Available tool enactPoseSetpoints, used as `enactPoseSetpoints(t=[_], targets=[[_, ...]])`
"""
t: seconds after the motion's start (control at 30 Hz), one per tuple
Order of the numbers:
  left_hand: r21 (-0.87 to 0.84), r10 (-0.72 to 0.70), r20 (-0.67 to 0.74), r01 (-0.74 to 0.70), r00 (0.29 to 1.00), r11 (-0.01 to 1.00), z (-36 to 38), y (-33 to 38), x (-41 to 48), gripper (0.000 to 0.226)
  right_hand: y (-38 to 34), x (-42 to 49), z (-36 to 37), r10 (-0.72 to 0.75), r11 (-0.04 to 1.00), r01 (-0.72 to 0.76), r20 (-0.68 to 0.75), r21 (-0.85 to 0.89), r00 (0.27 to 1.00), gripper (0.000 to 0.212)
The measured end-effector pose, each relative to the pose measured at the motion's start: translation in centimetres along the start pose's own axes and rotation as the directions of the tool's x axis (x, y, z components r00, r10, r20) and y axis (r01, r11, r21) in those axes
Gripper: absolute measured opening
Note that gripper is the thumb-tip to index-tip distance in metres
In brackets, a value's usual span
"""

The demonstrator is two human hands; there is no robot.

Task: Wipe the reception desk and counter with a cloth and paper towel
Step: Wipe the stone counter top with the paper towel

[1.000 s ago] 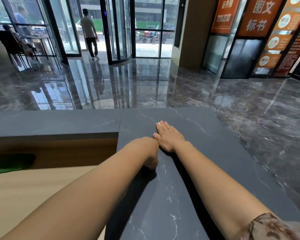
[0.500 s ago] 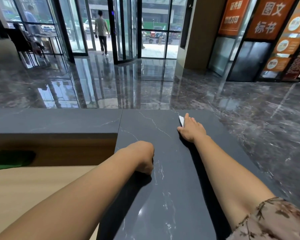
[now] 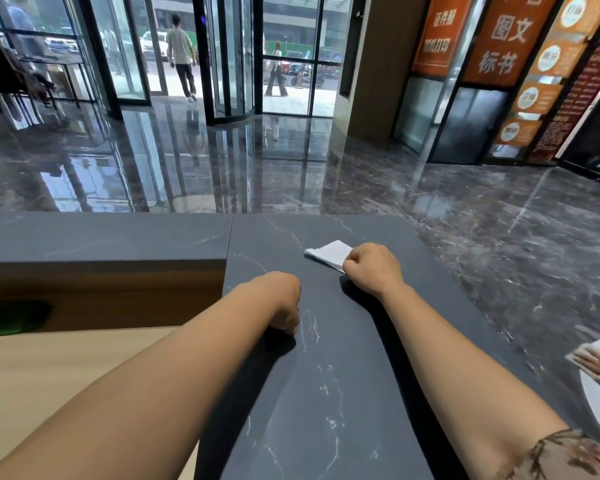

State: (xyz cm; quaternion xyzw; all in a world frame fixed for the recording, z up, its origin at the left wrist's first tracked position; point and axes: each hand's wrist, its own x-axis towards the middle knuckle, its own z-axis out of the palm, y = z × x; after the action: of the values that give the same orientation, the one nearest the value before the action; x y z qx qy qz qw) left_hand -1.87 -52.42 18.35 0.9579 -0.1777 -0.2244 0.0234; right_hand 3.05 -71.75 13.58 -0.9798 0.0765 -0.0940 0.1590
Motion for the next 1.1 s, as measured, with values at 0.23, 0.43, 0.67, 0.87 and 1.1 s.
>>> enactPoseSetpoints(t=[0.23,0.43,0.67,0.87,1.1], targets=[[0.054,0.007,-0.006,-0.007,1.000,0.999,-0.2,0.3,0.2,0.045,-6.2,-1.3,2.2,0.152,0.984,-0.174,0.343,0.035,0.927,0.059],[0.055,0.007,0.006,-0.008,1.000,0.998,-0.3,0.3,0.2,0.043,-7.5,-0.3,3.9,0.246,0.969,-0.239,0.322,-0.063,0.914,0.060],[0.068,-0.003,0.022,0.001,1.000,0.998,-0.3,0.2,0.2,0.043,-4.9,-0.9,3.7,0.153,0.986,-0.131,0.249,-0.102,0.956,0.063],[0.142,-0.017,0.026,0.013,1.000,0.990,-0.7,1.6,0.2,0.051,-5.1,-1.2,3.8,0.055,0.992,-0.015,0.329,-0.125,0.943,0.064],[0.129,-0.011,0.037,0.006,0.999,0.992,-0.7,1.1,0.6,0.042,-5.2,0.2,4.2,0.062,0.985,-0.033,0.173,-0.167,0.983,0.050]])
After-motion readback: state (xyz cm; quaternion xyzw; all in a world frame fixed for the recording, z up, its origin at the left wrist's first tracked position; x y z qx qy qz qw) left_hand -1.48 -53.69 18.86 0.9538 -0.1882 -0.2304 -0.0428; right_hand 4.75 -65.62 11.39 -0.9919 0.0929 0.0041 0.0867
